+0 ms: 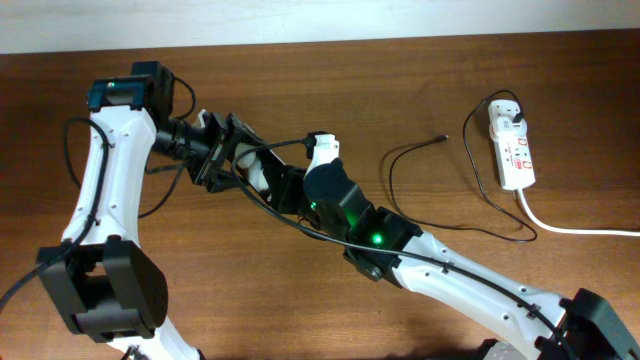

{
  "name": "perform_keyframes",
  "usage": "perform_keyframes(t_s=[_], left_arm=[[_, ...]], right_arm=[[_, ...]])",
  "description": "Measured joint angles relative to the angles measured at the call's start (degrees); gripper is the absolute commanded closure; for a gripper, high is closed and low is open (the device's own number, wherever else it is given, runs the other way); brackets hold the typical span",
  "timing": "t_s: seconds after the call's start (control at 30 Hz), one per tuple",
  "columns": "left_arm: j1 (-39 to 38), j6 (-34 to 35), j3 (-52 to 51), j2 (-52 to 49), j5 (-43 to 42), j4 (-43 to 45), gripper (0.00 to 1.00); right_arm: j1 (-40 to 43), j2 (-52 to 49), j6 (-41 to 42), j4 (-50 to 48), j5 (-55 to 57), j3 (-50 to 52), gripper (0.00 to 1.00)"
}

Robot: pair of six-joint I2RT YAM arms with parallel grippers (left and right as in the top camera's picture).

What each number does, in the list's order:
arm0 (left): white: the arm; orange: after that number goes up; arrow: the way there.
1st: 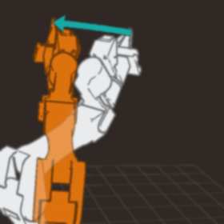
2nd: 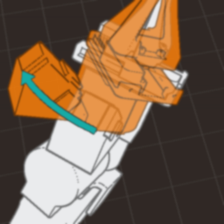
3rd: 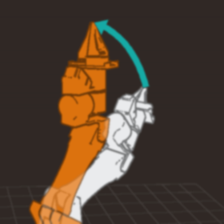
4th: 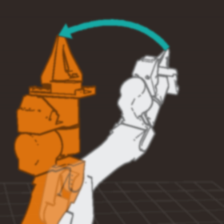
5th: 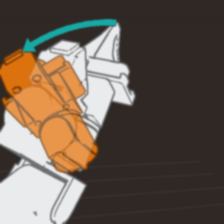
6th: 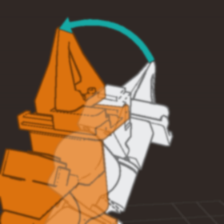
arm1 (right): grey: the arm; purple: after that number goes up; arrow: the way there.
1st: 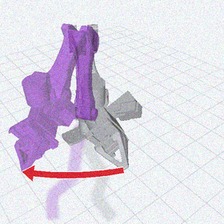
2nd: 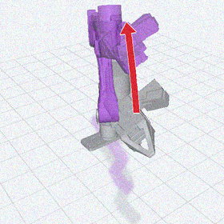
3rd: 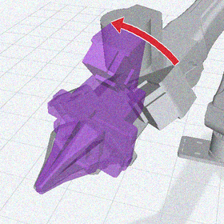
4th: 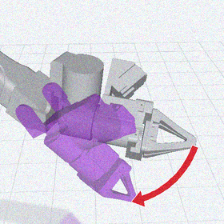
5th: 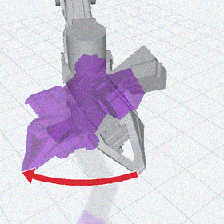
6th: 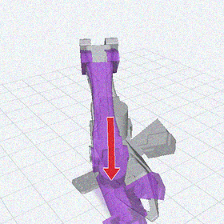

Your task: Plug charger to phone and switch on socket

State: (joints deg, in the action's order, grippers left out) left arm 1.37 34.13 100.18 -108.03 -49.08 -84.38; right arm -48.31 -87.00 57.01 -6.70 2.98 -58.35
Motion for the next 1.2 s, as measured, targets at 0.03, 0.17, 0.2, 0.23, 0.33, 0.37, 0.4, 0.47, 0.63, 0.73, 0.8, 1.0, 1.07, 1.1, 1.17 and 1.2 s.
perform_keyframes(t_s=[0.03,0.17,0.2,0.23,0.33,0.37,0.4,0.47,0.63,0.73,0.8,1.0,1.07,1.1,1.17,1.2], left_arm=[[0.3,-0.9,0.0,0.0,-0.5,-0.3,0.02],[3.8,-5.6,0.0,0.4,-2.6,-1.5,0.01],[5.3,-7.6,0.0,1.2,-2.7,-1.9,0.01],[7.2,-10.4,0.0,3.1,-2.7,-3.0,0.01],[10.4,-16.1,0.0,10.8,1.3,-6.3,0.01],[11.7,-18.1,0.1,15.4,4.2,-7.4,0.01],[12.7,-19.2,0.2,18.9,6.4,-7.8,0.01],[15.3,-21.2,0.2,27.7,12.2,-8.0,0.01],[18.4,-22.4,0.5,50.5,23.6,-7.8,0.01],[18.5,-22.4,-0.7,58.8,25.6,-7.3,0.01],[18.5,-21.6,-5.4,63.7,26.1,-5.0,0.01],[18.5,-15.2,-29.6,71.6,25.0,9.5,0.01],[18.5,-12.0,-37.7,71.9,22.5,16.9,0.01],[18.5,-8.9,-42.9,72.0,20.8,22.3,0.01],[18.5,-2.7,-50.7,71.6,17.9,28.9,0.01],[18.5,0.3,-54.1,71.6,16.5,31.5,0.01]], right_arm=[[0.2,0.0,0.1,0.6,-0.2,0.0,0.93],[1.8,-0.3,0.2,2.2,-3.6,0.0,0.96],[2.9,-0.3,0.2,2.2,-5.0,0.0,0.96],[4.5,-0.3,0.2,2.4,-6.9,0.0,0.96],[8.2,-0.2,0.2,5.6,-10.7,0.0,0.96],[9.8,-0.2,0.2,8.3,-12.2,0.0,0.96],[10.7,-0.2,0.2,9.1,-13.1,0.0,0.96],[13.6,0.3,0.2,12.3,-16.6,0.0,0.96],[19.7,1.0,-0.3,14.3,-27.4,0.0,0.96],[21.6,1.1,-0.9,14.6,-33.7,0.0,0.96],[22.2,1.2,-1.5,14.9,-35.7,0.0,0.96],[24.1,1.2,-2.8,15.7,-40.7,0.0,0.96],[24.3,1.2,-3.0,16.2,-42.0,0.0,0.96],[24.3,1.3,-3.0,16.7,-42.3,0.0,0.96],[24.3,1.3,-2.9,17.0,-42.8,0.0,0.96],[24.3,1.3,-2.3,17.0,-43.0,0.0,0.96]])
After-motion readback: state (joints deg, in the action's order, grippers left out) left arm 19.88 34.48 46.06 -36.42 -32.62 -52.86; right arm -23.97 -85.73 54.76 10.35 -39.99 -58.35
